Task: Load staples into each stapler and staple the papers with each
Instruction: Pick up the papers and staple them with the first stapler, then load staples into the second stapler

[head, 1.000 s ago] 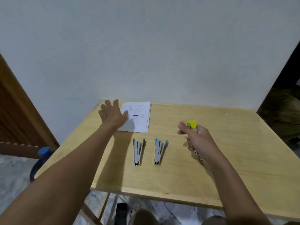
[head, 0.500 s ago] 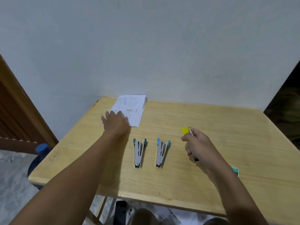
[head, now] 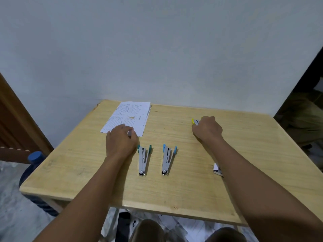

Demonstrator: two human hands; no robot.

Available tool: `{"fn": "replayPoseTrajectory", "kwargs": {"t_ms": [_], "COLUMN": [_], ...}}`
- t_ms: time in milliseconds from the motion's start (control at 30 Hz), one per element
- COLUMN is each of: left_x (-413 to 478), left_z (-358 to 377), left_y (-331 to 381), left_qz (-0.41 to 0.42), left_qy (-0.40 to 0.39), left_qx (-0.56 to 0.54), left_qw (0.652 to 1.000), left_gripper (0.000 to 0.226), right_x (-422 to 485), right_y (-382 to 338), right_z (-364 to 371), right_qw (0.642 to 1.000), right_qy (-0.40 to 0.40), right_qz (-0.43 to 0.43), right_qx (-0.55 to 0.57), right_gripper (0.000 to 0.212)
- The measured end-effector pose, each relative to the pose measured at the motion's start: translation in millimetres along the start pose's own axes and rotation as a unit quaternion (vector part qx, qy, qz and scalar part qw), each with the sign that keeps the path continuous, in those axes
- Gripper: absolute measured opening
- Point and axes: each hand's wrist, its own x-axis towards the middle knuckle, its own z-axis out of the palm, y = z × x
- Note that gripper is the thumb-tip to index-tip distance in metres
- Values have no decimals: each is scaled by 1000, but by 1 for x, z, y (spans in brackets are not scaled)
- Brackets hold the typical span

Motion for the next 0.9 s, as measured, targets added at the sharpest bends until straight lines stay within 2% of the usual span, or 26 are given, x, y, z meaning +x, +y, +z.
{"fn": "replayPoseTrajectory", "kwargs": {"t_ms": [133,300,367,467,533,600,700,800,900], "left_x": [1,1,1,1,0,0,0,-1,-1], "left_z": [2,2,2,2,1,-1,-3,-3,-7], "left_y": [0,2,3,5,5,7,7,6,9], "left_qz": [2,2,-2,-2,-5,-12,-15,-7,5], "left_qy": [16,24,25,26,27,28,26,22,54], "left_qx": [6,13,11,6,5,5,3,0,-44], "left_qw": [1000,1000,1000,1000,1000,1000,1000,1000,998], "left_gripper": [24,24,23,23,22,22,22,22,22], "right_x": [18,25,16,-16,-47,-81,-118,-118,-113], "right_y": [4,8,8,6,2,-6,-24,-35,-39], "right_z": [6,-5,-15,-26,-30,-34,-26,-2,4], "right_qw": [1000,988,983,981,979,976,973,983,985], "right_qy": [8,7,-5,25,30,-28,-139,-149,-134], "right_qz": [28,73,67,34,20,10,-8,-12,-4], "right_qx": [12,133,169,192,201,218,185,108,104], "right_gripper": [43,57,61,57,43,34,45,38,30]}}
